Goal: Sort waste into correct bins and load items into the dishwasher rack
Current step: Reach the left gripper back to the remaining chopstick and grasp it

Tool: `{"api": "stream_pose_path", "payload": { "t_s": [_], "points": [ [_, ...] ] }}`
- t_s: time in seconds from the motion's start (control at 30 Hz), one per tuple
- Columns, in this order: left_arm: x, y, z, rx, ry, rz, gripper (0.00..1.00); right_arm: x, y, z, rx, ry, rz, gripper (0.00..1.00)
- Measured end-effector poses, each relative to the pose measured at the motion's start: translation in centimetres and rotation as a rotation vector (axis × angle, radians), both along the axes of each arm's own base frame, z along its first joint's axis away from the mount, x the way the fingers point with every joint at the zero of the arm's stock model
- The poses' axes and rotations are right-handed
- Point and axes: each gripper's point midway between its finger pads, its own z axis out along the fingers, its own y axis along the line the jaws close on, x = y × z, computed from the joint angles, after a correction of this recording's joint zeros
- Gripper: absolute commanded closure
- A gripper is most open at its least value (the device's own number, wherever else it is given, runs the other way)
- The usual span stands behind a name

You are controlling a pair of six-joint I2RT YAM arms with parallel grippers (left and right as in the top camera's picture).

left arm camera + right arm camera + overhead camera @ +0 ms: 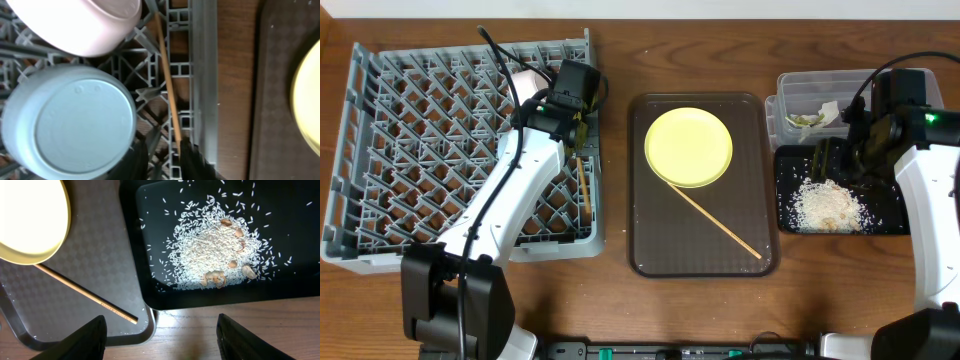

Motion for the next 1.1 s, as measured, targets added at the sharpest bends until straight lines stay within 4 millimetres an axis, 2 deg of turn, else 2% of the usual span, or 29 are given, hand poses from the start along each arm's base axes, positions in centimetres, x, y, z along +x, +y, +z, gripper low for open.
{"api": "stream_pose_path", "payload": {
  "t_s": [0.1,0.23,0.37,0.47,0.63,0.73,0.8,0.9,0.97,1.1],
  "points": [
    [0.0,-0.1,0.0,-0.009,0.002,0.003,0.57,0.0,0.0,0.0,0.0,0.001,0.0,0.32],
    [-0.3,-0.7,-0.2,-0.04,0.016,-0.006,0.58,-0.1,0.0,0.0,0.0,0.002,0.0,0.31],
    [-1.5,-2.6,-0.6,-0.165,0.069,0.035,0.61,-0.1,0.0,0.0,0.001,0.002,0.0,0.31],
    [-2.7,-5.8,-0.6,-0.301,0.117,0.051,0.58,0.0,0.0,0.0,0.001,0.002,0.0,0.3],
    [-4.6,-14.1,0.5,-0.486,0.139,-0.018,0.56,0.0,0.0,0.0,0.001,0.001,0.001,0.3],
    [-6.1,-18.5,1.2,-0.574,0.146,-0.024,0.56,-0.1,0.1,0.0,0.003,0.002,0.001,0.3],
    [-7.1,-20.7,1.3,-0.614,0.158,0.008,0.54,-0.1,0.1,0.0,0.003,0.004,0.001,0.3],
    [-8.3,-23.0,0.1,-0.631,0.187,0.081,0.42,-0.1,0.1,0.0,0.003,0.005,0.001,0.3],
    [-8.6,-24.3,-1.2,-0.634,0.197,0.131,0.42,-0.1,0.1,0.0,0.004,0.006,0.001,0.3],
    [-9.5,-26.4,-5.1,-0.598,0.223,0.218,0.44,-0.1,0.1,0.0,0.003,0.006,0.001,0.3]
  ]
}}
